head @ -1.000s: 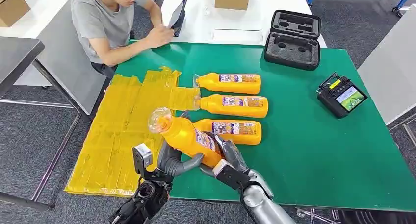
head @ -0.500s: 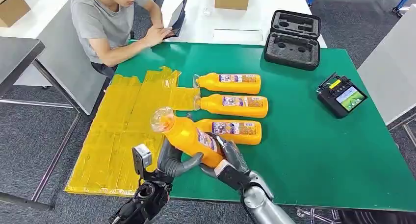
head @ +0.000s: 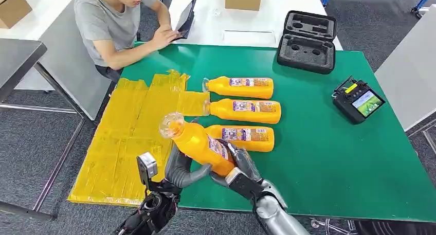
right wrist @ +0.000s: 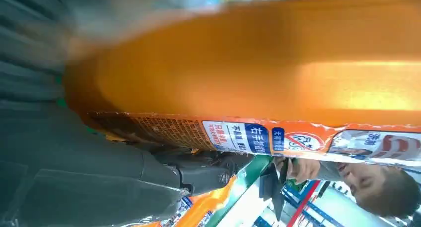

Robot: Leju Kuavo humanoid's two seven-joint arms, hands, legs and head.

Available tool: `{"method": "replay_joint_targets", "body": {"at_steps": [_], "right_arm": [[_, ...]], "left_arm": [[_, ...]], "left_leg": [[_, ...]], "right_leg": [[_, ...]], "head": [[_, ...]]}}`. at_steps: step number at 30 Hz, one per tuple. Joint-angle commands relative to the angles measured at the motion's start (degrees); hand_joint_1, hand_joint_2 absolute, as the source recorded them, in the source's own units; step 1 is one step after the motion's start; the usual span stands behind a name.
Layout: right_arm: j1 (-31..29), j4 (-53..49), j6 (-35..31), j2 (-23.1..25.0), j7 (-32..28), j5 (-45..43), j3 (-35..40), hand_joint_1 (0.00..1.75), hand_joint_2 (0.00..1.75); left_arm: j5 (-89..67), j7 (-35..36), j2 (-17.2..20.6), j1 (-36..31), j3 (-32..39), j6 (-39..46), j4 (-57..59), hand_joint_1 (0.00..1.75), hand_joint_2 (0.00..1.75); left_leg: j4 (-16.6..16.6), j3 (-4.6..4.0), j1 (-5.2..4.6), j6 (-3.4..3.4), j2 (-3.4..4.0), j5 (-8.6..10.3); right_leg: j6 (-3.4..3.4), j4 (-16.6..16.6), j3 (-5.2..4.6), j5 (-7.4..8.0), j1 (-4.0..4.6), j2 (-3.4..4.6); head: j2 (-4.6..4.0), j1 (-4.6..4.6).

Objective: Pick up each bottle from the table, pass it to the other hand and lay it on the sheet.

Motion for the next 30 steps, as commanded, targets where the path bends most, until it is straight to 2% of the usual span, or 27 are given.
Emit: {"method": "replay_joint_targets", "body": {"at_steps": [1, 15, 16, 18, 20, 24, 30], "right_arm": [[-2.4, 2.3, 0.2, -0.6, 0.1, -0.1, 0.9, 1.75, 1.75], [-3.0, 3.7, 0.7, -0.1, 0.1, 0.1, 1.1, 1.75, 1.75], [-3.0, 3.7, 0.6, -0.1, 0.1, 0.2, 1.2, 1.75, 1.75], [-3.0, 3.7, 0.6, 0.0, 0.1, 0.2, 1.2, 1.75, 1.75], [-3.0, 3.6, 0.6, 0.0, 0.1, 0.3, 1.2, 1.75, 1.75], [-2.9, 3.5, 0.6, 0.0, 0.1, 0.3, 1.1, 1.75, 1.75], [-2.6, 2.9, 0.4, -0.2, 0.1, 0.1, 0.8, 1.75, 1.75]], "left_arm": [[-0.7, -4.0, 1.4, -0.8, -0.9, -0.4, 0.4, 0.0, 1.75], [-0.7, -4.0, 1.1, -1.0, -0.8, -0.9, 0.7, 0.0, 1.75], [-0.7, -4.0, 1.0, -0.9, -0.7, -0.7, 0.6, 1.31, 1.75], [-1.1, -4.0, 0.9, -0.8, -0.9, 0.0, 0.4, 1.59, 1.75], [-1.0, -4.0, 0.9, -0.8, -0.8, -0.1, 0.5, 1.68, 1.75], [-0.8, -4.0, 0.9, -0.7, -0.5, -0.1, 0.6, 1.73, 1.75], [-0.6, -4.0, 0.9, -0.8, 0.0, -0.3, 0.6, 1.71, 1.75]], "left_leg": [[0.0, 0.06, 0.04, -0.08, 0.11, -0.01], [0.0, 0.05, 0.01, -0.06, 0.1, 0.01], [-0.1, 0.15, 0.07, -0.13, 0.19, 0.02], [0.0, 0.08, 0.04, -0.09, 0.14, 0.0], [0.0, 0.03, 0.0, -0.04, 0.06, 0.01], [0.0, 0.07, 0.02, -0.07, 0.12, 0.0], [0.0, 0.06, 0.02, -0.06, 0.11, 0.0]], "right_leg": [[-0.1, 0.0, 0.04, 0.02, 0.05, 0.07], [-0.07, 0.0, 0.02, 0.03, 0.02, 0.07], [-0.17, -0.1, 0.12, 0.08, 0.08, 0.13], [-0.11, 0.0, 0.05, 0.04, 0.05, 0.1], [-0.05, 0.0, 0.01, 0.02, 0.01, 0.04], [-0.08, 0.0, 0.04, 0.03, 0.03, 0.08], [-0.08, 0.0, 0.03, 0.03, 0.03, 0.08]], "head": [[0.0, 0.0], [0.02, 0.0], [0.0, 0.0], [0.02, 0.0], [0.0, 0.0], [0.0, 0.02], [0.0, 0.0]]}}
